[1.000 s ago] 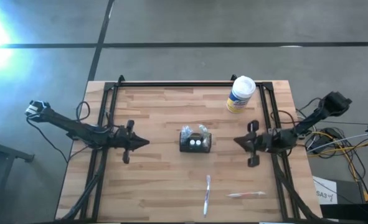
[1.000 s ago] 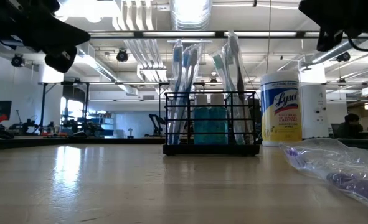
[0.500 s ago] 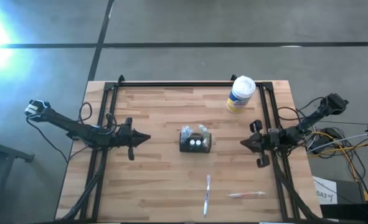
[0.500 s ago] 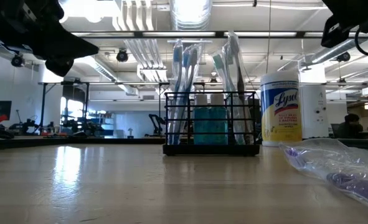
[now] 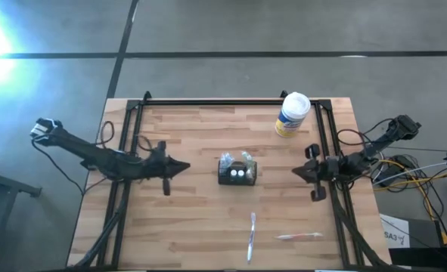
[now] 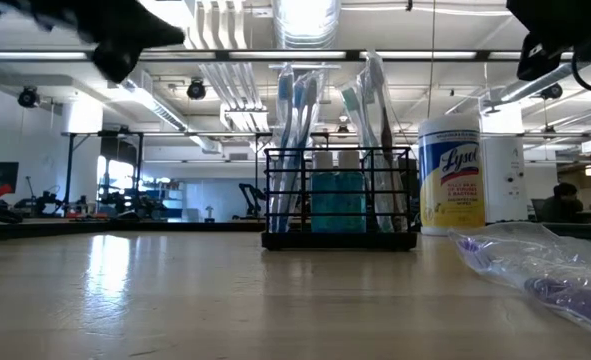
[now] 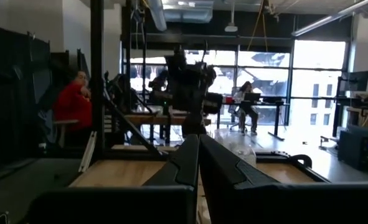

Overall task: Pick & Place toothbrushing station
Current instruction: Put the purple toothbrush into the wire organizer

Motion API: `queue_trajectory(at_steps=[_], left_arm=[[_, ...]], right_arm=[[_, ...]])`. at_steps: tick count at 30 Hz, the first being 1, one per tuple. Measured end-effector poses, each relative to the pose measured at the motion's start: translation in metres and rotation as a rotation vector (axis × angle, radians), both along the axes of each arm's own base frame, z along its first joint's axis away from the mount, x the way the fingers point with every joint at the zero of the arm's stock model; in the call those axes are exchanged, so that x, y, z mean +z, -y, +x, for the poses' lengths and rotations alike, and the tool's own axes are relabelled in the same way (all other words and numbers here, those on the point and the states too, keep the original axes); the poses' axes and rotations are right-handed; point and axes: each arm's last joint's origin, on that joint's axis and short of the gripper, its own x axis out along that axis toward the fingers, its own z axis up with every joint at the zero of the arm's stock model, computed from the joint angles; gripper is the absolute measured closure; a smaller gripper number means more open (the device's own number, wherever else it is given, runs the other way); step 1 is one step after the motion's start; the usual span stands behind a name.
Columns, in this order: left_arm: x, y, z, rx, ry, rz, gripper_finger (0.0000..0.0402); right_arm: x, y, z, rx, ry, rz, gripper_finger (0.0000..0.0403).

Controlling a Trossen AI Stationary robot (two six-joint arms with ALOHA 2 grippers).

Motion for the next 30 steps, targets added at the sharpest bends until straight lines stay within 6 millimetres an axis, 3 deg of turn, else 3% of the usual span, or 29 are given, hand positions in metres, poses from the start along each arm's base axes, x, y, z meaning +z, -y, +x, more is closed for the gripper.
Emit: queue_trajectory(at_steps=[8, 16, 23, 30], left_arm=[[0.044, 0.048, 0.093, -0.032, -0.258, 0.053, 0.0399], [0.054, 0.101, 0.177, -0.050, -0.449, 0.029, 0.0392], [0.050, 0.146, 0.227, -0.195, -0.484, -0.037, 0.0310], [0.037, 0.175, 0.253, -0.292, -0.529, -0.207, 0.0248]], right_arm=[[-0.001, 0.000, 0.000, 0.005, -0.012, 0.013, 0.0394], [-0.005, -0.001, 0.001, 0.007, -0.045, 0.001, 0.0394], [-0.009, -0.001, 0.002, 0.015, -0.087, 0.011, 0.0394], [-0.012, -0.001, 0.003, -0.012, -0.115, 0.046, 0.0394]])
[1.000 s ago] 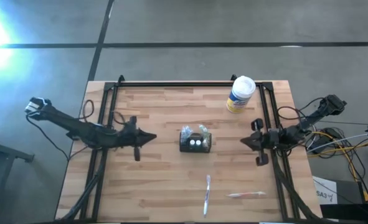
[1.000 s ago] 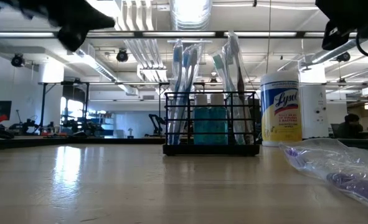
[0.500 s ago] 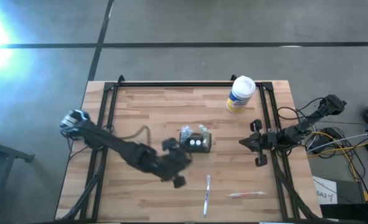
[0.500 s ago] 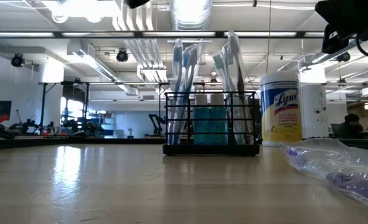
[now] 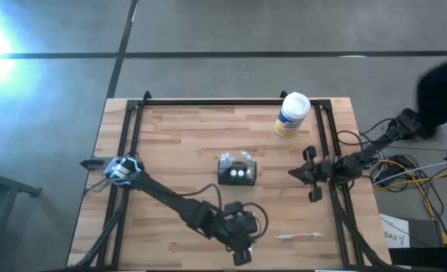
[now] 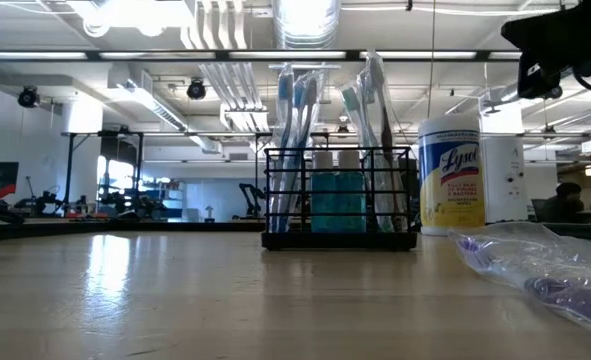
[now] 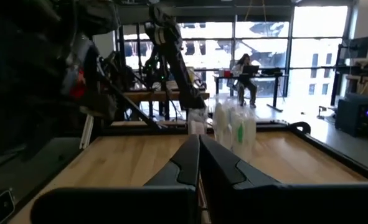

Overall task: Pick & Place toothbrushing station
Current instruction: Put the purple toothbrush into the wire organizer

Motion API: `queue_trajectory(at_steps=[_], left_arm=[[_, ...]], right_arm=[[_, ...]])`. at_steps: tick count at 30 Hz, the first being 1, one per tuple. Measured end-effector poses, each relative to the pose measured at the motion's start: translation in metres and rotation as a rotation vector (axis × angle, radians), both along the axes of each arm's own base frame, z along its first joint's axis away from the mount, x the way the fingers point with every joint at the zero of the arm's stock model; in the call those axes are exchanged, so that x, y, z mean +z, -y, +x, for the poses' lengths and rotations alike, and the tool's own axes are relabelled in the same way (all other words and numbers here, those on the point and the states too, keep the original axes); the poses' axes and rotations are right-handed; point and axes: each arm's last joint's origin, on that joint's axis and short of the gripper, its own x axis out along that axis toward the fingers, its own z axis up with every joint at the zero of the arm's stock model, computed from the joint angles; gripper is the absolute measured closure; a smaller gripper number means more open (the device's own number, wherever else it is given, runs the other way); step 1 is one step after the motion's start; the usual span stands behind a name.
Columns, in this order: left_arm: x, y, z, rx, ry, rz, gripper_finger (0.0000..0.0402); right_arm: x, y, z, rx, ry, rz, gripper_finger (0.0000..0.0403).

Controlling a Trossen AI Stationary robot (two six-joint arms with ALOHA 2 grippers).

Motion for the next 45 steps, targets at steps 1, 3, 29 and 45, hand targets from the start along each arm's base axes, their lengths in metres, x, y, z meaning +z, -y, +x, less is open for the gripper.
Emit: queue_trajectory(at_steps=[1, 3, 29, 45], left_arm=[[-0.005, 0.003, 0.003, -0.008, -0.019, -0.029, 0.0245], [-0.017, 0.009, 0.007, -0.025, -0.065, -0.083, 0.0242], [-0.102, -0.011, 0.040, 0.173, -0.227, -0.058, 0.0191], [-0.124, -0.017, 0.041, 0.239, -0.184, -0.066, 0.0191]], right_arm=[[-0.001, 0.000, 0.000, -0.004, -0.009, 0.004, 0.0394], [-0.003, 0.000, 0.000, -0.015, -0.029, 0.013, 0.0394], [-0.007, -0.001, 0.002, -0.017, -0.061, 0.053, 0.0394], [-0.007, 0.000, 0.002, -0.040, -0.059, 0.075, 0.0394]])
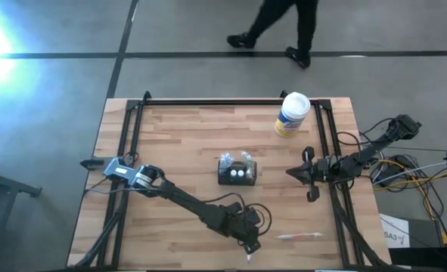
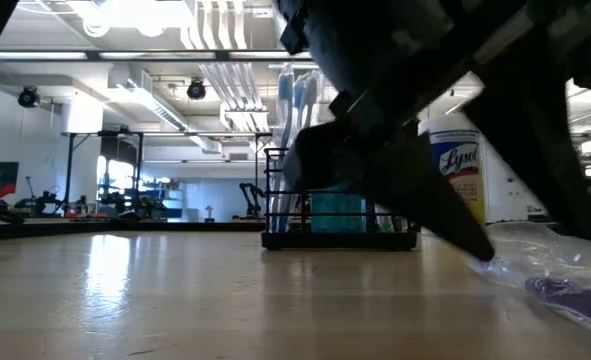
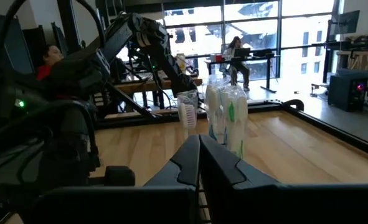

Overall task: Pick & Place toothbrushing station
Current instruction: Put the purple toothbrush into the wire organizer

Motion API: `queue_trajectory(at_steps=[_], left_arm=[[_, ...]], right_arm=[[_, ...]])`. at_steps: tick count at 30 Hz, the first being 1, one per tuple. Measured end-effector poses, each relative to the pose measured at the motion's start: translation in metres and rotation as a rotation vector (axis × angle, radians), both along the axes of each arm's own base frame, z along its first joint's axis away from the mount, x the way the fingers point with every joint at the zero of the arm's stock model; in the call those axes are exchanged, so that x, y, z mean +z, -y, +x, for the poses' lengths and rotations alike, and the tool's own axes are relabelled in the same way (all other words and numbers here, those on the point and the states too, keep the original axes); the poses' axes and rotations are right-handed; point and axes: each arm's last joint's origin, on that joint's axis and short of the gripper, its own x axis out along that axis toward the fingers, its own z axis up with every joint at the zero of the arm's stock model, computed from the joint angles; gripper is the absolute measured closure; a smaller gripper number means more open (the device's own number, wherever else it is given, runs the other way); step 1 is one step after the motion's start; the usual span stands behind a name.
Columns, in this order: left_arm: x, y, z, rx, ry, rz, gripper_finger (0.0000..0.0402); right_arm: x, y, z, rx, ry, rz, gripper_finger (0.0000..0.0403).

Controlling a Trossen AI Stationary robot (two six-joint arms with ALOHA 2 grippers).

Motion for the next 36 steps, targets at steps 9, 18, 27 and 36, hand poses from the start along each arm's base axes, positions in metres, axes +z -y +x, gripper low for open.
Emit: queue_trajectory(at_steps=[9, 18, 27, 36], left_arm=[[-0.007, -0.003, -0.003, 0.005, -0.023, 0.015, 0.0193], [-0.018, -0.004, -0.006, 0.011, -0.012, 0.021, 0.0213], [-0.018, -0.002, -0.005, -0.022, -0.003, 0.025, 0.0381], [0.006, 0.012, -0.012, -0.164, 0.062, 0.025, 0.0397]], right_arm=[[0.000, 0.000, 0.000, -0.001, 0.000, 0.000, 0.0394], [-0.001, 0.000, 0.000, 0.000, -0.006, 0.004, 0.0394], [-0.001, 0.000, 0.000, 0.000, -0.006, 0.003, 0.0394], [-0.001, 0.000, 0.000, 0.000, -0.008, 0.001, 0.0394]])
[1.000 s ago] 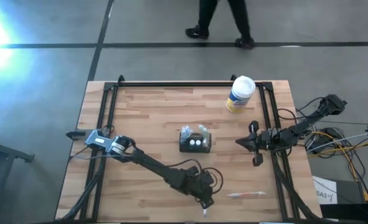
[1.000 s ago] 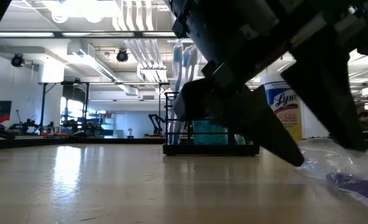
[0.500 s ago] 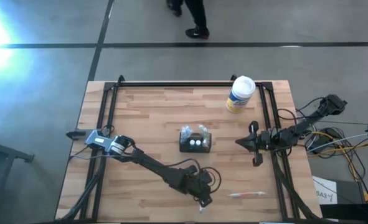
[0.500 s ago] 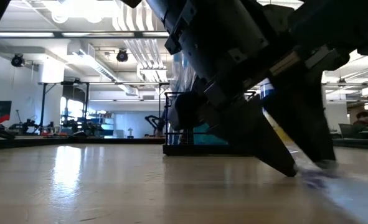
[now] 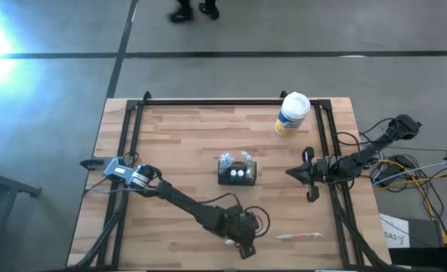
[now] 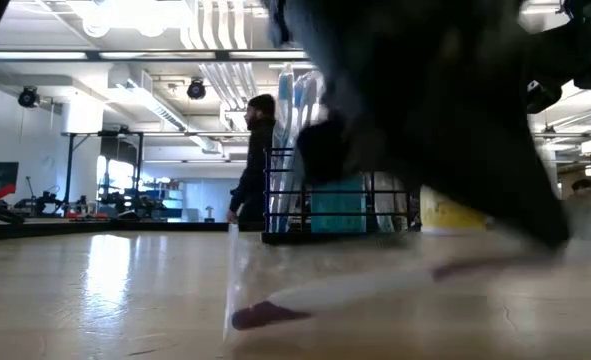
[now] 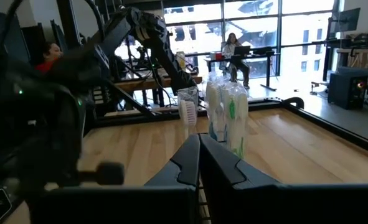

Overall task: Pick & Place toothbrushing station
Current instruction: Put the purple toothbrush into the wire organizer

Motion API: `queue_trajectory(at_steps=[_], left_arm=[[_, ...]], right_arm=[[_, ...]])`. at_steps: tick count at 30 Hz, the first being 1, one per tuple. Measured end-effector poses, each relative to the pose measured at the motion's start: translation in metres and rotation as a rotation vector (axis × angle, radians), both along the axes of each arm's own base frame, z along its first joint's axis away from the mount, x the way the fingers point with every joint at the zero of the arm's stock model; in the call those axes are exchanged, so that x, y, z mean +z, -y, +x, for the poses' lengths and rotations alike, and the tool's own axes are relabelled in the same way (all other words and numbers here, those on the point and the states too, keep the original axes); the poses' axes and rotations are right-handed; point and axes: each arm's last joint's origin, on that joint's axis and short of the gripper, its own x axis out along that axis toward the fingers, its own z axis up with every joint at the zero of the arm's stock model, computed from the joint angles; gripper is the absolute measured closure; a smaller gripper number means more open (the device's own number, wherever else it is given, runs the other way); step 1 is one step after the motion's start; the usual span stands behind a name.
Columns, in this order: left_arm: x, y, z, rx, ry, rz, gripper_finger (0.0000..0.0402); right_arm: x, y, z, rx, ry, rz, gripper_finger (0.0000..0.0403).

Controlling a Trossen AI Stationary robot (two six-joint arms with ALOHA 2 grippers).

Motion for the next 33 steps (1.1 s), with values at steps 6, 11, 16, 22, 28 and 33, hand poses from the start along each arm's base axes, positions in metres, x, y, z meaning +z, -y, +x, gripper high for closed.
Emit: queue_trajectory(at_steps=[6, 11, 16, 22, 28, 33], left_arm=[[0.069, 0.014, -0.028, -0.126, 0.166, 0.125, 0.0399], [0.132, 0.011, -0.089, -0.065, 0.286, 0.339, 0.0400], [0.167, -0.006, -0.177, -0.004, 0.461, 0.473, 0.0400], [0.141, -0.043, -0.255, -0.033, 0.750, 0.408, 0.0401], [0.081, -0.087, -0.283, 0.010, 0.954, 0.291, 0.0401], [0.054, -0.111, -0.293, -0.175, 1.139, 0.292, 0.0401]], right_arm=[[0.000, 0.000, 0.000, 0.000, -0.004, -0.002, 0.0394], [-0.003, -0.001, 0.001, 0.001, -0.020, -0.004, 0.0394], [-0.004, -0.002, 0.002, 0.006, -0.030, -0.001, 0.0394], [-0.003, -0.002, 0.003, 0.009, -0.022, 0.003, 0.0394], [-0.003, -0.002, 0.003, 0.013, -0.023, -0.016, 0.0394], [-0.007, -0.002, 0.003, 0.012, -0.058, -0.045, 0.0394]])
